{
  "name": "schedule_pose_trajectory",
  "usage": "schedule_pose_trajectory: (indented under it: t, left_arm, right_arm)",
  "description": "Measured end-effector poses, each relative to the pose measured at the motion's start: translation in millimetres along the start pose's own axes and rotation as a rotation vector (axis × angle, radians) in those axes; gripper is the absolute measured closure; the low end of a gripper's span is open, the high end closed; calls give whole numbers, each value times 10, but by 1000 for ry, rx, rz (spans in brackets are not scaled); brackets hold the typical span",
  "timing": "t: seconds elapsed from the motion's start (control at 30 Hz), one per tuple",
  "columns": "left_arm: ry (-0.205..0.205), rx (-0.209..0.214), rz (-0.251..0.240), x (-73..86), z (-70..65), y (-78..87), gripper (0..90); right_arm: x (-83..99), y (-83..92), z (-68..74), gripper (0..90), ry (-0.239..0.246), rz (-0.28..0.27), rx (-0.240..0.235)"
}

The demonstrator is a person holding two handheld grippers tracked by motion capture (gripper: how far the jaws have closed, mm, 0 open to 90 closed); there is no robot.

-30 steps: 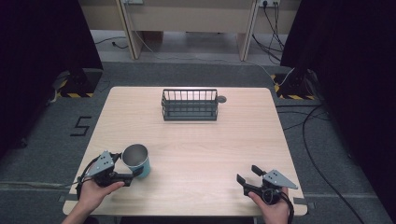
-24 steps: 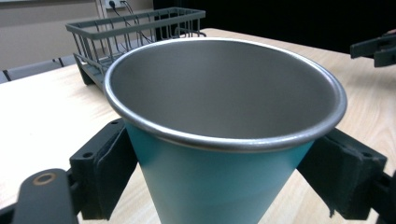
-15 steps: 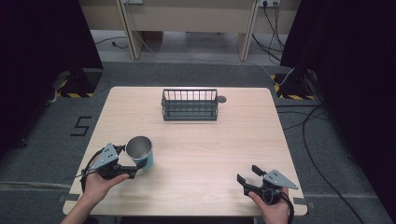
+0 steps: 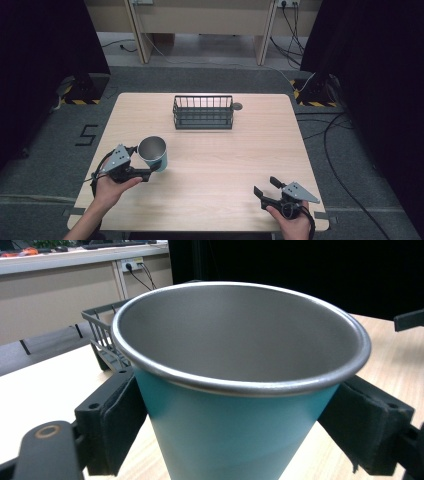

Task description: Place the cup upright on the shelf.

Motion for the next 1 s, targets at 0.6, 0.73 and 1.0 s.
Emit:
schedule_pose_trajectory:
  t: [0.6, 0.73, 1.0]
  left_arm:
    - [2, -9, -21, -193, 76, -220, 149]
    - [0, -8, -23, -252, 78, -289, 149]
    - [-7, -3, -33, -344, 82, -394, 149]
  right_arm:
    - [-2, 1, -12, 234, -2, -4, 4]
    - [-3, 6, -16, 234, -9, -9, 3]
    - [-4, 3, -5, 241, 6, -14, -2]
Point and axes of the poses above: each handheld gripper's, and its own axes: y roughly backward along the jaws, x roughly out of its underside, z roughly to its left, the point moved 3 cm from there along -y, roughly forward along the jaws, and after that the axes turned 5 degrees about x, right-handed, at the moved point
